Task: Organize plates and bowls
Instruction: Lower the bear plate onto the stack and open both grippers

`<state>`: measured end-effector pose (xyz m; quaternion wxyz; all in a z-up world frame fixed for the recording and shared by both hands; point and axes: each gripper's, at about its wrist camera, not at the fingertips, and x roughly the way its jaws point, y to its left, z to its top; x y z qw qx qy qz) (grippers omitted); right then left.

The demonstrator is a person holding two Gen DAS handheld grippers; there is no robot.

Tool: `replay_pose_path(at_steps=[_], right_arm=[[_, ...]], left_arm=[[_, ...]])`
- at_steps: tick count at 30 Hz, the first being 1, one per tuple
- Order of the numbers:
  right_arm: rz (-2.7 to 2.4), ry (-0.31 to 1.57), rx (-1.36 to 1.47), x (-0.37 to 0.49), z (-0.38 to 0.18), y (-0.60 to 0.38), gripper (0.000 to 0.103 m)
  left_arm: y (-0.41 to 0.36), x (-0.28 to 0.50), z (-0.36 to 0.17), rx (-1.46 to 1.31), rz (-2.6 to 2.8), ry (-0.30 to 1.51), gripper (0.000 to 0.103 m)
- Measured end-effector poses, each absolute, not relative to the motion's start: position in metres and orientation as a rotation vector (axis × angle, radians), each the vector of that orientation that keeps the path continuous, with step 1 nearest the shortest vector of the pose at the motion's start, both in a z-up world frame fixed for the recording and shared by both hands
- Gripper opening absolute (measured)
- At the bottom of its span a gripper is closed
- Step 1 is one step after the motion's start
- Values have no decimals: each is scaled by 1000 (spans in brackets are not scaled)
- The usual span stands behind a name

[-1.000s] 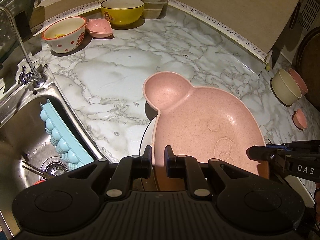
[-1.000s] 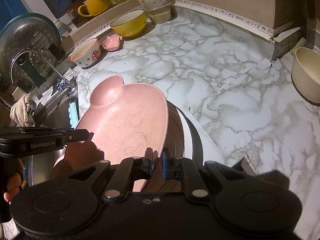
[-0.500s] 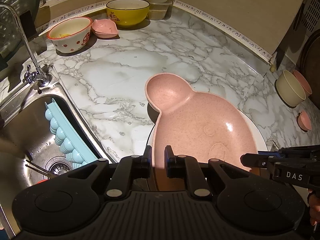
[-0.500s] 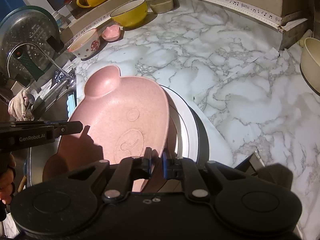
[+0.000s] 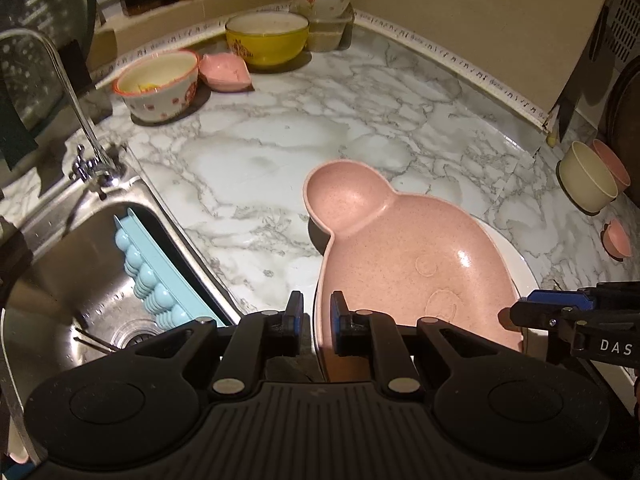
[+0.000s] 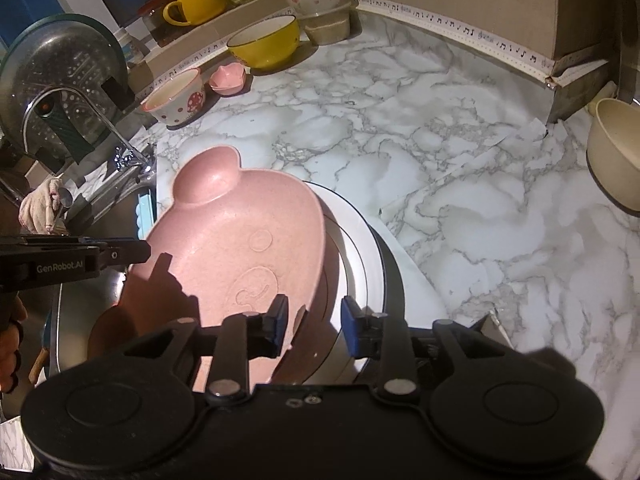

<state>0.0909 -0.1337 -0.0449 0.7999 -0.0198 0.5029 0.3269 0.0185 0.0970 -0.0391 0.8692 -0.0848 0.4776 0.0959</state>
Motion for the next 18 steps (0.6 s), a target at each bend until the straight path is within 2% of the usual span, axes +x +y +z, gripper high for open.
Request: replay_pose_path(at_steps=[4,8,12,14,18], right_arm=[[705,1046,-45,85,-35,-137,37],[703,1015,-41,79,-24,-140,39],[686,977,-38,72,-11,-145,47],[669,951,-41,69,-5,-149,55],[634,915,-31,64,6,-160,61]], left_arm=[[91,13,-26,-164,180,956,16],[80,10,-15,-162,138,913,27],[69,10,-7,-153,93,883,28],[64,11,-4,-147,68,874,28],[50,13,1,-127,11,856,28]])
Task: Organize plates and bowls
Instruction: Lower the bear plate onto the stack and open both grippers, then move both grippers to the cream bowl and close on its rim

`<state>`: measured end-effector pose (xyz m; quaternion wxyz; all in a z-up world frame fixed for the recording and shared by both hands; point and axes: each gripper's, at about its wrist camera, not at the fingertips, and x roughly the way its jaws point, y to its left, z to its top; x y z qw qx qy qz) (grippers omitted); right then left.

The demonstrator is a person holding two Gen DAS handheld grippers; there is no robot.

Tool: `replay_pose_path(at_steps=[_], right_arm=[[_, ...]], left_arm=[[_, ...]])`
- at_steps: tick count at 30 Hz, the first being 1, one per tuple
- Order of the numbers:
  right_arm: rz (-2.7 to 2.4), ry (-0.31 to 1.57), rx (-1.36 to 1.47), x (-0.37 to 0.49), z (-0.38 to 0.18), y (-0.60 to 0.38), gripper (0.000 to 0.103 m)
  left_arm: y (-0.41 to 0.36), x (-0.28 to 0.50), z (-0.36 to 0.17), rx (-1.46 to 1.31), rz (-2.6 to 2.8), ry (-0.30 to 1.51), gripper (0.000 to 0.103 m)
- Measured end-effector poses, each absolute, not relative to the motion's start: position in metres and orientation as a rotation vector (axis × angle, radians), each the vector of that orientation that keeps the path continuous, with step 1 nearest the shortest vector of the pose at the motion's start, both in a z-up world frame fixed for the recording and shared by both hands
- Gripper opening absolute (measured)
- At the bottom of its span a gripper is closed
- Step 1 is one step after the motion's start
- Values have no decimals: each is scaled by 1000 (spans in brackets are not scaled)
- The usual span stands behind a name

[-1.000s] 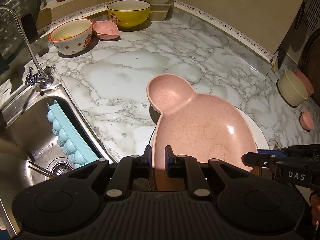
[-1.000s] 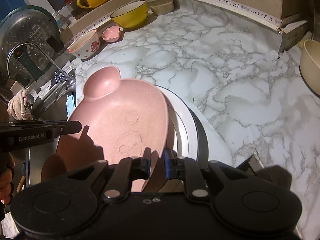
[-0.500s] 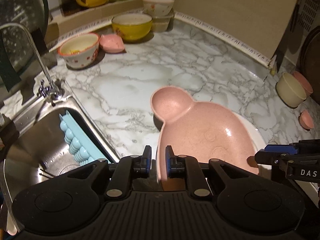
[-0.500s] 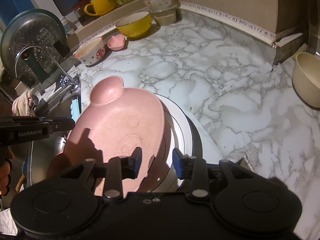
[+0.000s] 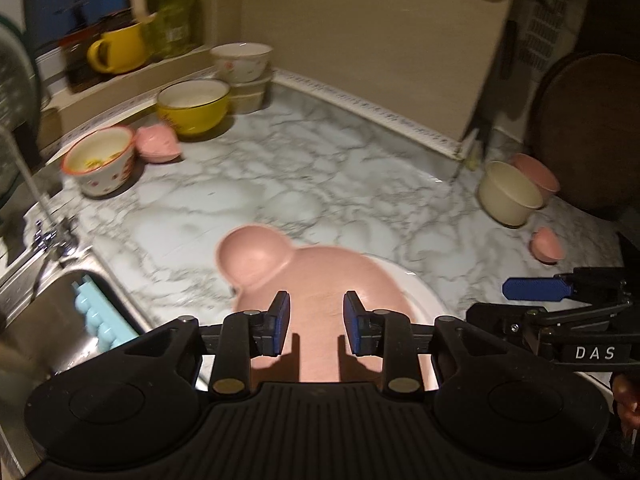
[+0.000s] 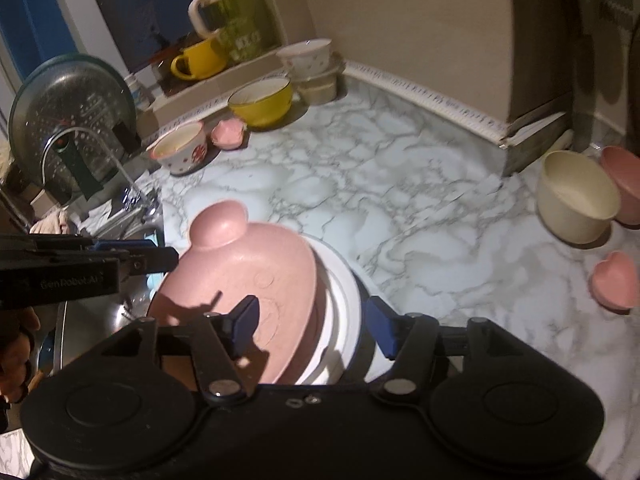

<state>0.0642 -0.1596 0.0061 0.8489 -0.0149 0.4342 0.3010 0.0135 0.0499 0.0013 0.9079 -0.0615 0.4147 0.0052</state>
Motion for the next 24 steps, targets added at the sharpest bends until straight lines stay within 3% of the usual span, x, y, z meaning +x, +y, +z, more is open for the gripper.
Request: replay_pose_path(at_steps=[4,5,6,8,13,17,24], right_arm=[[594,876,-17,60,17,-173,67],[581,866,-13,59,20,-177,70],[570,857,-9,58,23,-181,71],[545,842,1,57,28,-190,75],[482,804,19,58,38,-215,85],[408,766,24,64,43,-237,102],[252,723,10,88,46,-275,103]], left_arm=[[35,17,8,-108,-54,836,28],[31,18,10,-101,-69,829,34],[27,20,12,-97,-80,820,48],[20,22,17,-96,-92,790,67],[-3,33,27,-69,-149,761,68],[-24,45,32,-43,-178,735,78],[-67,84,33,-43,-195,715,80]])
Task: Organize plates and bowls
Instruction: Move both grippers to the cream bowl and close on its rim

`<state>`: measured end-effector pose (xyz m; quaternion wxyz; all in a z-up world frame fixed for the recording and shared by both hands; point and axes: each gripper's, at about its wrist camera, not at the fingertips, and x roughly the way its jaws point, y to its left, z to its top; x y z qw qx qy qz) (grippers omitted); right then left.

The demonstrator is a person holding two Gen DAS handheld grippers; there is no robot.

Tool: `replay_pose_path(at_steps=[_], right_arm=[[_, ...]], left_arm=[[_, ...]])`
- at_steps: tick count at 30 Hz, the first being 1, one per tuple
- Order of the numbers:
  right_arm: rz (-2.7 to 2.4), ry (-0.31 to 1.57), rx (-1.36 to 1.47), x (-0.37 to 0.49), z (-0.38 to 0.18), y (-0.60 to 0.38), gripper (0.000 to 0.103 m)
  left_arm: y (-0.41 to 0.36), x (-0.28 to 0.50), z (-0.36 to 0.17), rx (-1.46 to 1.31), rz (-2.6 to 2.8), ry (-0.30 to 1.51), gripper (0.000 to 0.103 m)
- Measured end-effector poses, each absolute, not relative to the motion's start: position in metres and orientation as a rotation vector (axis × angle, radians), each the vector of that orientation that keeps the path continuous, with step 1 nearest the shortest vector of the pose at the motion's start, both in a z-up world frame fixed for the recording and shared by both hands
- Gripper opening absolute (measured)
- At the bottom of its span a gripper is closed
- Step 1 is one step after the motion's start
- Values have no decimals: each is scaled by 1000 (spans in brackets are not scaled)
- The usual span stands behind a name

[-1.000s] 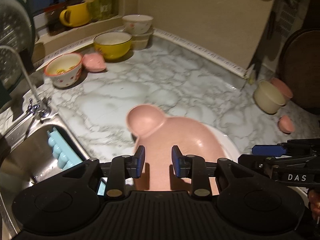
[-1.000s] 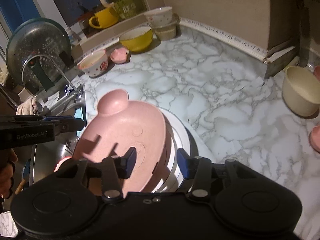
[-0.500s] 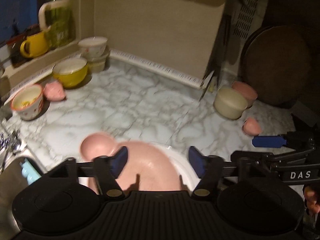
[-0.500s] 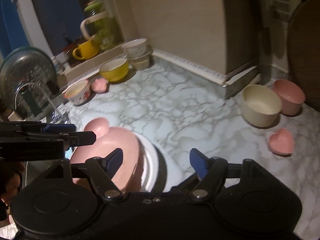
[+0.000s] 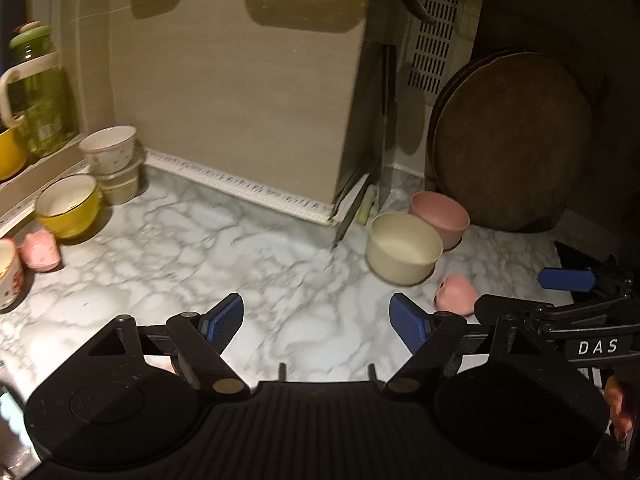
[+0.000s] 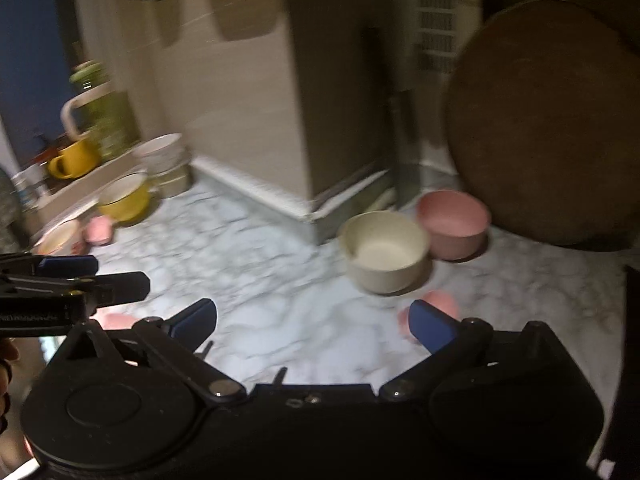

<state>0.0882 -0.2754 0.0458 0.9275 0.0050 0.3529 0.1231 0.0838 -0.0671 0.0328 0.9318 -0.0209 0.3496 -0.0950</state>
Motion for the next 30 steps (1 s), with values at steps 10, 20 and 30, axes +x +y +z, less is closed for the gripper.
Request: replay_pose_path(at_steps=[10,20,30], right_arm=[[165,719,-2,135,40,-323,103],[124,750,-6,189,19,-355,102],[133,816,-8,239,-8,-360,99]], left_arm=[[-127,145,24,-15,-193,725,80],[-162,210,3,-48,-176,799,80],[-178,261,-36,-63,-155,903,80]])
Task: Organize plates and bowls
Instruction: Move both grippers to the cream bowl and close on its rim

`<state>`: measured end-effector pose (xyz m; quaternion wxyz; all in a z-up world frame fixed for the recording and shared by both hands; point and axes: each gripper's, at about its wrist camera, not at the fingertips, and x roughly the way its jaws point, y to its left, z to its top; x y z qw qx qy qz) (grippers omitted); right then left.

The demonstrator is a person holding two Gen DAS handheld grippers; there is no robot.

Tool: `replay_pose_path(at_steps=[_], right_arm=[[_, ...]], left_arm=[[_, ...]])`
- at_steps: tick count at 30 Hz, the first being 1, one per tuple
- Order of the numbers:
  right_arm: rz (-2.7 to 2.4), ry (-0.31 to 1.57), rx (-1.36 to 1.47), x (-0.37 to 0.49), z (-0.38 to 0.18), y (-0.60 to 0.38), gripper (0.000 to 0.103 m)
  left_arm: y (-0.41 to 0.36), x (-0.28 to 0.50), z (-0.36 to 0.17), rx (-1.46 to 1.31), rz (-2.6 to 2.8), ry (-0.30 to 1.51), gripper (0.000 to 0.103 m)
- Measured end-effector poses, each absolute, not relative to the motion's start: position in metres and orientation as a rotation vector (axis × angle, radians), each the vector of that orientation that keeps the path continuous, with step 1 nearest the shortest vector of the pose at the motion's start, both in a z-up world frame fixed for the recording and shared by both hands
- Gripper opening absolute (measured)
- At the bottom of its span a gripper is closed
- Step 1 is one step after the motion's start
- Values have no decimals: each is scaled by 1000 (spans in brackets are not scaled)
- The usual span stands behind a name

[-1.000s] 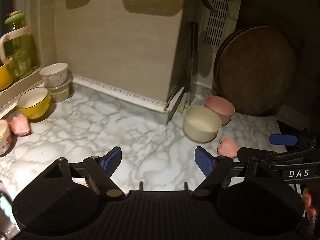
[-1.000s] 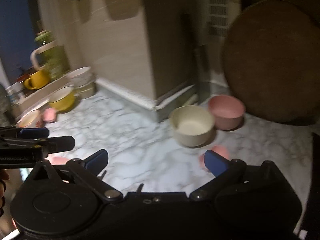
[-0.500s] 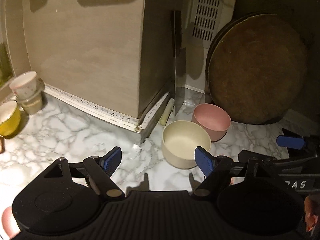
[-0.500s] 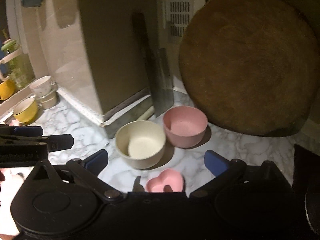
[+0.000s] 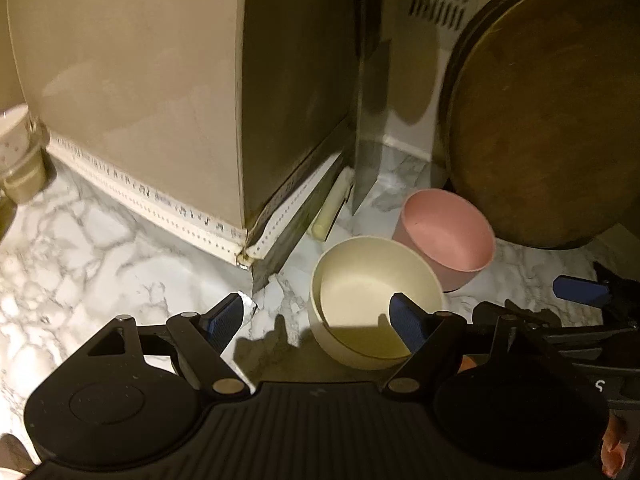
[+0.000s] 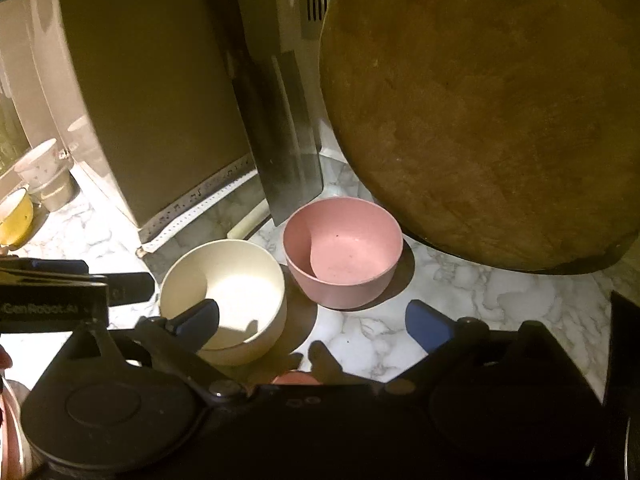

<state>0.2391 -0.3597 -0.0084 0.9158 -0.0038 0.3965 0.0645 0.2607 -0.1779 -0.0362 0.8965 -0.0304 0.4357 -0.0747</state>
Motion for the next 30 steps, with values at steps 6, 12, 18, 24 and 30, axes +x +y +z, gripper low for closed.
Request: replay_pose_path(at_steps=[6,12,18,24,30], right_arm=[[152,865,-6,260,-25,-357,90],[174,921,4,276,-42,-354,74],[187,960,24,284,-54,-352,51],[196,971,42,287,-59,-345,35],[209,982,69,290,-59,-343,15]], left_arm=[[-179,280,-56,-60,-146,915,80],[-178,297,-73,-62,-143,934,80],[-182,305,-84,-54,-154,938,78],[-188,306,-89,-48,-199,953,43],[-190,305,-90,-45,-200,965,18]])
